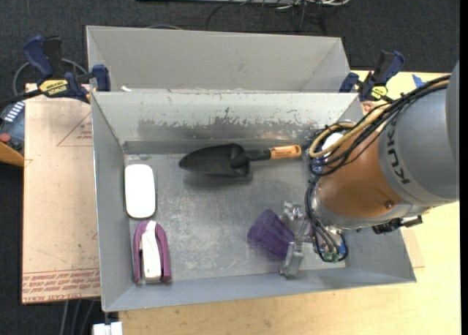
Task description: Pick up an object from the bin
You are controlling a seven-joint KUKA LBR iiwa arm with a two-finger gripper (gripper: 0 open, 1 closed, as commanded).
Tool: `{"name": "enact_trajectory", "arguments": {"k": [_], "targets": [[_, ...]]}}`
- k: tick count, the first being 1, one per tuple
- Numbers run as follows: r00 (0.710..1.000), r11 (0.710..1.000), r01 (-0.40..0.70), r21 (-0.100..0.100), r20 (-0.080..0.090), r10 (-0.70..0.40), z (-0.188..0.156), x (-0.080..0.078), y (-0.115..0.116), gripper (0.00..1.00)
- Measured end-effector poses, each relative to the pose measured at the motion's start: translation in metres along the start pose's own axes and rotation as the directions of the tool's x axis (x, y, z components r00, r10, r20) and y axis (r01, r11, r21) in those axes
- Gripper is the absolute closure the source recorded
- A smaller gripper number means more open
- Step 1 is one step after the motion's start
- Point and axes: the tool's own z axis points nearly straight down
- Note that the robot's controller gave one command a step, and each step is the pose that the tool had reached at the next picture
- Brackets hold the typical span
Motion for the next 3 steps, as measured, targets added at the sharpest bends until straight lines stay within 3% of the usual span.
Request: {"name": "enact_trajectory", "arguments": {"k": [1,2,3], "targets": [[0.998,0.998,0.067,0.001,-0.002,-0.067,-0.052,-0.006,-0.007,0.0],[0.994,0.994,-0.106,-0.002,-0.003,0.106,-0.027,0.013,0.049,0.0],[0.999,1.0,-0.031,-0.001,0.008,0.031,0.0,0.004,0.026,0.0]]}}
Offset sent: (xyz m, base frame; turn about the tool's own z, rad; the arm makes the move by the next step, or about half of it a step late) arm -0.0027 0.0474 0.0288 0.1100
